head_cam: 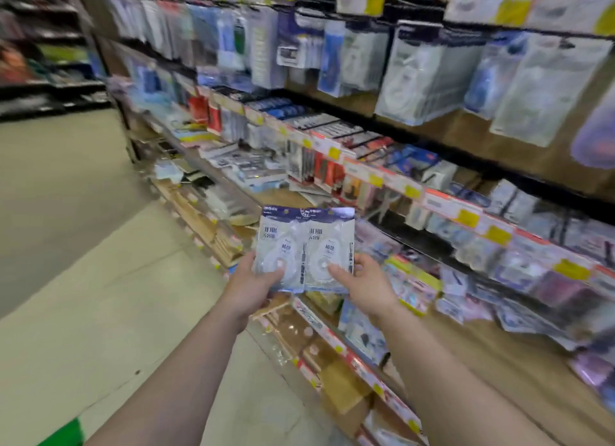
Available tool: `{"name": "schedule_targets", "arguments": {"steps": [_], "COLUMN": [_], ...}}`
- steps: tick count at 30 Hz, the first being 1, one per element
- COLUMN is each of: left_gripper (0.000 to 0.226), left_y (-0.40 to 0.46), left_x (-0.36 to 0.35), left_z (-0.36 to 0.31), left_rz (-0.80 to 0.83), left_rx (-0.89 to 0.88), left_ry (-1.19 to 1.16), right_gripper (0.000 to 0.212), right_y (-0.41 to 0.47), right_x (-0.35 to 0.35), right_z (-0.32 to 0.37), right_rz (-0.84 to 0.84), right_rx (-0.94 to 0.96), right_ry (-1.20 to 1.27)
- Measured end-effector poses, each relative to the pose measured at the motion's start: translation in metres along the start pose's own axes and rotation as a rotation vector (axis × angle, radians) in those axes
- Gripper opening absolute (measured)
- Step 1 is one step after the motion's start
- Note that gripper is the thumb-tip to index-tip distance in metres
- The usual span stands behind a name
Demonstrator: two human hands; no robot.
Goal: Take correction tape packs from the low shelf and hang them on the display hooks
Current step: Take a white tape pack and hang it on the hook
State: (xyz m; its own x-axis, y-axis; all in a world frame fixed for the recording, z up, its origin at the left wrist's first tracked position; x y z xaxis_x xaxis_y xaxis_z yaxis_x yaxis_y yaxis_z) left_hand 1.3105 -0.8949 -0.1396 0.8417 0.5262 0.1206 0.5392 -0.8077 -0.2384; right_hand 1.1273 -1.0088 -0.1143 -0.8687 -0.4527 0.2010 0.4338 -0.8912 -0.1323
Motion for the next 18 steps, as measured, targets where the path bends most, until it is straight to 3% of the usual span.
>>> {"name": "schedule_targets", "arguments": {"steps": [3, 7, 18], "left_gripper": [0.022, 0.035, 0.038], "left_y": [0.015, 0.034, 0.109], "left_x": [0.04, 0.074, 0.115], "left_z": [-0.017, -0.042, -0.135], "left_rz": [-0.05, -0.1, -0.195], "left_rx": [-0.041, -0.095, -0.301], "left_ry": [-0.023, -0.082, -0.125], "right_gripper": [0.018, 0.038, 0.026], "right_y": [0.017, 0.037, 0.111], "right_x": [-0.035, -0.06, -0.082], "right_z": [0.023, 0.06, 0.144], "right_rz": [0.038, 0.032, 0.041], "right_rx": [0.04, 0.111, 0.271], "right_ry": [0.059, 0.038, 0.136]}}
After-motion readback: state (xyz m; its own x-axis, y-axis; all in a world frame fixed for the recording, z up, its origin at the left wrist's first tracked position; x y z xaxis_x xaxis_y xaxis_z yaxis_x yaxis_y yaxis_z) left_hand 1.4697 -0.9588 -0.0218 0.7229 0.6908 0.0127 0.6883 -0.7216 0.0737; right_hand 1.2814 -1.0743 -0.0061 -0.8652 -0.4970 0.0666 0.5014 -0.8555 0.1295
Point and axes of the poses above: each hand's wrist, its own y-axis towards the middle knuckle, its own x-axis out of the back of the hand, z = x × y, the point moved 10 cm from there along y, towards the middle knuckle, and after that the axes turned 8 degrees about y, right-handed, at the moved point
